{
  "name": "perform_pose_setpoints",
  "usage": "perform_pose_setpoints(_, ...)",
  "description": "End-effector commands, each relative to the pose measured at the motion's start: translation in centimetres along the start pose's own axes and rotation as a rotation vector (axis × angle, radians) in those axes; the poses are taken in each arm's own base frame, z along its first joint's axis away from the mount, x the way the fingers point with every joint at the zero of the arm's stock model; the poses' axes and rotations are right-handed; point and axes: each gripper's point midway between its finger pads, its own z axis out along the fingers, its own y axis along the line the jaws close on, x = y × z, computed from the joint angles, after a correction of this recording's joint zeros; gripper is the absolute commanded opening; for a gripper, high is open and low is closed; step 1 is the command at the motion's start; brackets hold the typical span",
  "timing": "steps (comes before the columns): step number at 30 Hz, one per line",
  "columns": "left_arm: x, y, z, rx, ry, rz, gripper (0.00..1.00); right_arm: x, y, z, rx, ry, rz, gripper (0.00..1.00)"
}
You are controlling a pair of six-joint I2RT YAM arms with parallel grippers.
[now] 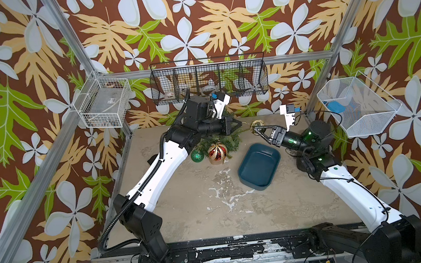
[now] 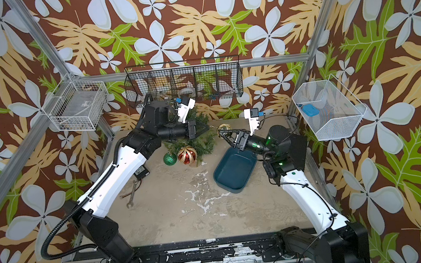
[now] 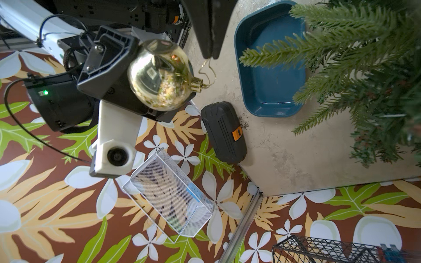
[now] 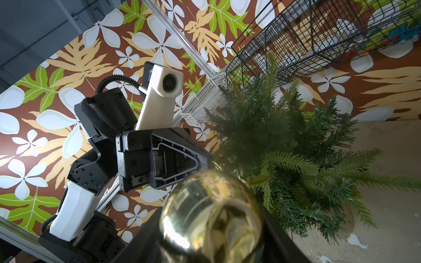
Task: Decorate the small christmas tree with ornaments
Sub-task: Hang an ornament on the christmas tree.
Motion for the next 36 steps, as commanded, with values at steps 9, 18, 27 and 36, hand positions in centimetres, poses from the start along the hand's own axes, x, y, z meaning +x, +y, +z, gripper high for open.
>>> perform_pose_setpoints(9, 0.7, 0.6, 0.0, -0.035, 0.019, 0.004, 0.0, 0.0, -0.3, 0.3, -0.023, -0.005, -0.001, 0.61)
perform_pose_setpoints(18, 1.5, 1.3, 0.4, -0.053, 0.055, -0.015, 0.0, 1.2, -1.3, 0.5, -0.024, 0.026, 0.036, 0.6)
perform_pose_setpoints(27, 1.9, 1.2, 0.1, -0.05, 0.069, -0.017, 0.0, 1.3, -0.5, 0.3, -0.047, 0.034, 0.041, 0.61)
perform_pose_setpoints(36, 2.4, 1.8, 0.4, -0.068, 0.084, -0.031, 0.0, 2.2, -1.9, 0.5, -0.028, 0.049, 0.071, 0.61)
